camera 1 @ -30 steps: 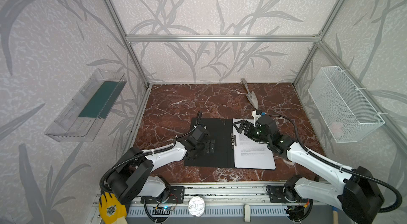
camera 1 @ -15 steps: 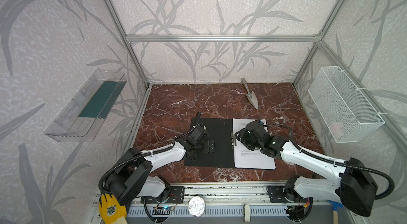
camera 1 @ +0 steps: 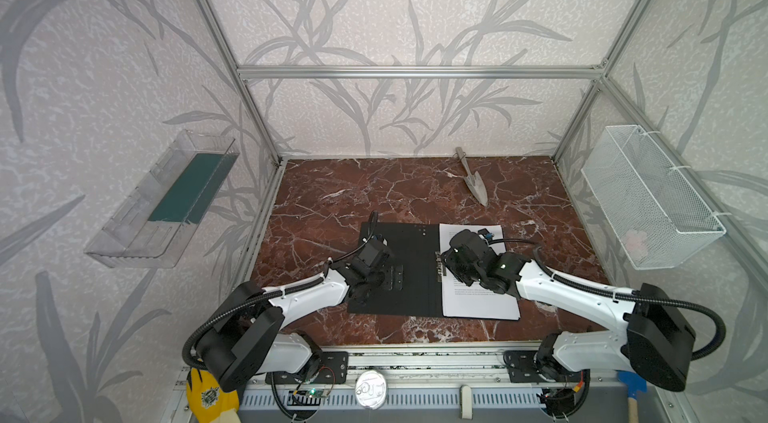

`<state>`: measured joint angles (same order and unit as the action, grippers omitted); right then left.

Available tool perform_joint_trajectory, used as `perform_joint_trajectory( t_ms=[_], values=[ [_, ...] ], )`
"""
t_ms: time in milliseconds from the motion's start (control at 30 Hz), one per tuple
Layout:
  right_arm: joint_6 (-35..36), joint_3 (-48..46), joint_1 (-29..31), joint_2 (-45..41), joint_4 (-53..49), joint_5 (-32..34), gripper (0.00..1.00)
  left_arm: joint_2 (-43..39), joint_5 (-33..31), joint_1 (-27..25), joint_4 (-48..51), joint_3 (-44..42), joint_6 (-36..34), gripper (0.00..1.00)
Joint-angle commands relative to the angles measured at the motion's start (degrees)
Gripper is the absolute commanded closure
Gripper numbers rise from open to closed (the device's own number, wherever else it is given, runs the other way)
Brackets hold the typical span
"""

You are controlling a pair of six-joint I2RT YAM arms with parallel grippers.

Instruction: Put the files into the folder

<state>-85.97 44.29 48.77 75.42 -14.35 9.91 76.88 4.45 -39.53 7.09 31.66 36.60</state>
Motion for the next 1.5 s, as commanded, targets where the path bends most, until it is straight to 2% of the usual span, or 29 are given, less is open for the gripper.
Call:
perform_joint_trajectory(
  t_ms=[0, 267, 667, 867, 1467],
  values=[
    [-2.07, 0.33, 0.57, 1.18, 0.43, 0.56, 0.68, -0.24, 0.72, 0.24, 4.28, -1.78, 1.28, 0.01],
    [-2.97, 0.91, 0.97, 5.72, 3.92, -0.93, 0.73, -1.34, 0.61, 0.20, 4.42, -2.12, 1.28, 0.01],
    [-1.50, 0.83, 1.19, 3.91, 5.85, 0.33, 0.81, -1.56, 0.90, 0.22, 4.07, -2.26, 1.19, 0.01],
    [-2.11, 0.63, 1.28, 2.83, 4.70, 1.66, 0.81, -1.38, 0.90, 0.21, 3.98, -2.24, 1.15, 0.01],
    [-3.58, 0.24, -0.78, 5.91, 6.52, -0.47, 0.84, -2.70, 1.08, 0.21, 4.00, -2.65, 1.19, 0.01]
  ],
)
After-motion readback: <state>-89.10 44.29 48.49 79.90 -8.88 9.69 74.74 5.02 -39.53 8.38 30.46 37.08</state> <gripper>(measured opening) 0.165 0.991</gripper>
